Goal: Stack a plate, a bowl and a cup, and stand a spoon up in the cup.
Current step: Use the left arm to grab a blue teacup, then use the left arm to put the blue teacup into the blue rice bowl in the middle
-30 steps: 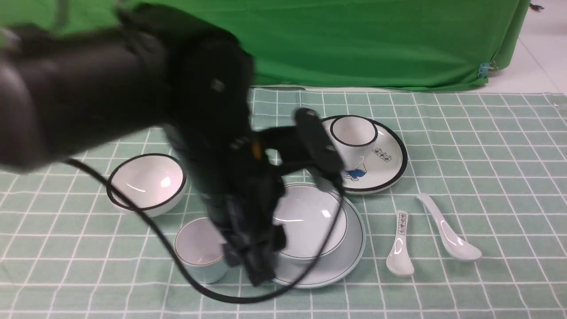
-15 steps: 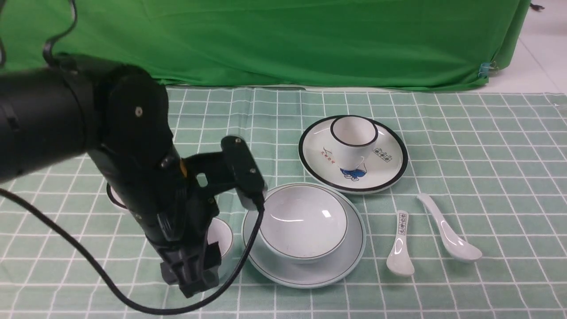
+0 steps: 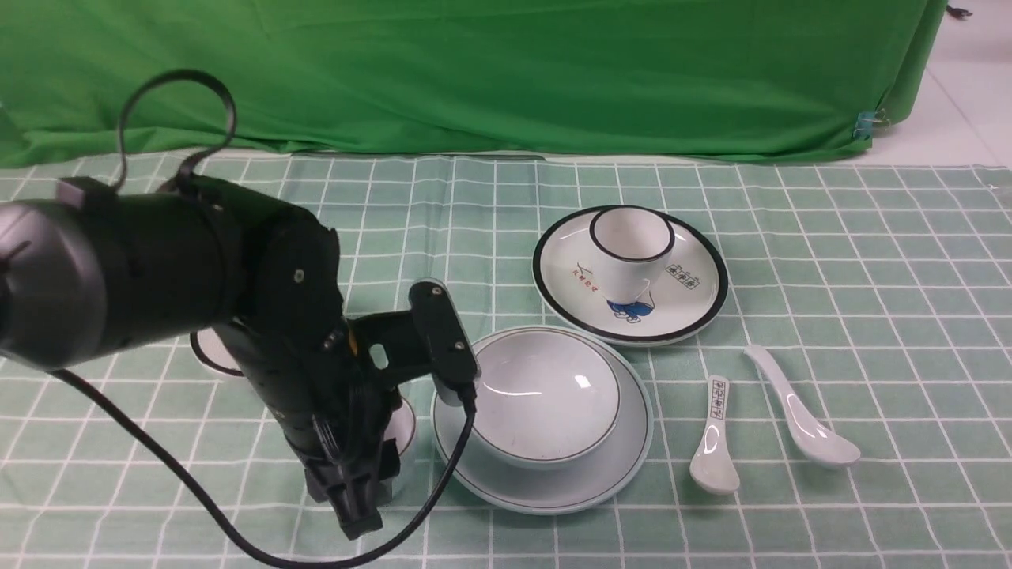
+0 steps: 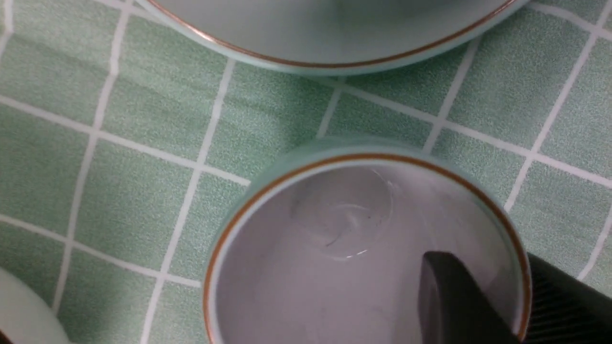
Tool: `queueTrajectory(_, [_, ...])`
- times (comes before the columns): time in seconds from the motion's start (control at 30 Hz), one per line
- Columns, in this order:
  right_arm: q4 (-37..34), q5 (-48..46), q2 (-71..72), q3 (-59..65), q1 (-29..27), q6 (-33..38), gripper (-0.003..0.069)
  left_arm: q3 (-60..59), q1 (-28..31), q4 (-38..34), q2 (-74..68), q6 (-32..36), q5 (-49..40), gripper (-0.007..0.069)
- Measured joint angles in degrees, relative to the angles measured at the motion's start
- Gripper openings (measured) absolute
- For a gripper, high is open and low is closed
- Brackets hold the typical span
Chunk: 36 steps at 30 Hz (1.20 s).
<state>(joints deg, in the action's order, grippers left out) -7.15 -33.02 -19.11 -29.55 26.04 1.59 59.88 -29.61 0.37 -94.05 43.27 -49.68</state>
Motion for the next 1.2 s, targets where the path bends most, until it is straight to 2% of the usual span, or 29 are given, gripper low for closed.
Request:
queueTrajectory(0.1, [0.0, -0.05, 0.0, 0.0, 0.0, 0.0, 0.0143, 0.48, -0.08, 0.26, 0.47, -0.38, -1.5, 0.0031])
queueTrajectory(0.27, [0.0, 0.01, 0.0, 0.0, 0.0, 0.07, 0.0143, 9.68, -4.04, 1.46, 3.31, -3.85, -8.71, 0.003])
queueTrajectory(0.37, [0.0, 0.12, 0.0, 0.0, 0.0, 0.13, 0.0143, 15.4, -7.01, 1.46, 2.48, -4.19, -9.48, 0.003])
queueTrajectory(0.53, [0.0, 0.24, 0.0, 0.0, 0.0, 0.2, 0.0143, 25.3, -10.67, 1.8, -6.33, -3.77, -11.46, 0.003])
queueTrajectory(0.8, [0.0, 0.07, 0.0, 0.0, 0.0, 0.26, 0.0143, 32.64, -10.99, 3.01, -15.66, -2.54, -12.57, 0.003])
queueTrajectory(1.2, [0.0, 0.05, 0.0, 0.0, 0.0, 0.26, 0.0143, 33.5, -10.99, 2.94, -20.34, -1.66, -11.48, 0.003])
